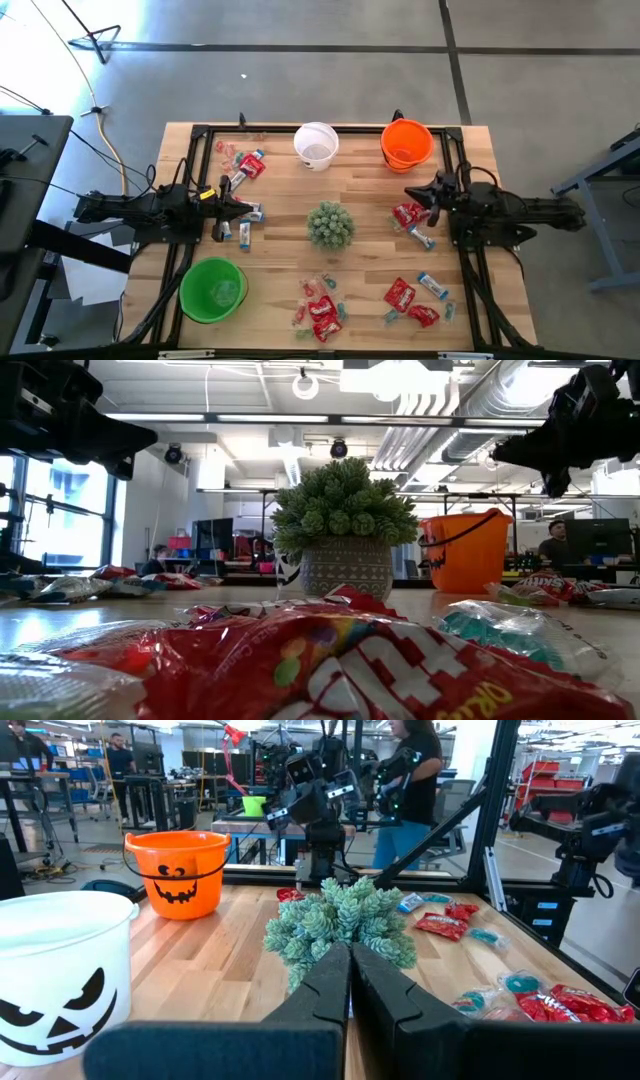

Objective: Sort candy
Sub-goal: Put the red candy into the orange bucket

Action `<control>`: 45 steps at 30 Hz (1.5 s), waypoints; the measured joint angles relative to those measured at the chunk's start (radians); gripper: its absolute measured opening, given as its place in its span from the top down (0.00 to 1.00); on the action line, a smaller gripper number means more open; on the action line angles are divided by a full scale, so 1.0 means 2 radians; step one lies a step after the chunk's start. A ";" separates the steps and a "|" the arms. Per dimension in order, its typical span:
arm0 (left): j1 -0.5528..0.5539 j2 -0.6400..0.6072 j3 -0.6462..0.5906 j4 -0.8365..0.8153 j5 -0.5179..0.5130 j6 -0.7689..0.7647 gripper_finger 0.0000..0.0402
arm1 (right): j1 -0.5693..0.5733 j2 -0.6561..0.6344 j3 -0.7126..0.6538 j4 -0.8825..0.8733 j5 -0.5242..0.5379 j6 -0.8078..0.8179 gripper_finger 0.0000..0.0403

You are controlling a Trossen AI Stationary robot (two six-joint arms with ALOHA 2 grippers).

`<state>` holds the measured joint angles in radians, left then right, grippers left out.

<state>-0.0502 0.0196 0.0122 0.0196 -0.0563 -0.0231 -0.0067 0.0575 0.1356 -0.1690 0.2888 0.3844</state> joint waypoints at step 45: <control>0.000 0.000 0.000 0.000 -0.008 0.014 1.00 | 0.000 0.237 0.278 -0.187 0.090 0.189 0.68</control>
<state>-0.0502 0.0196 0.0122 0.0202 -0.0721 0.0040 -0.0067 0.5317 0.6926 -0.5421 0.4690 0.7628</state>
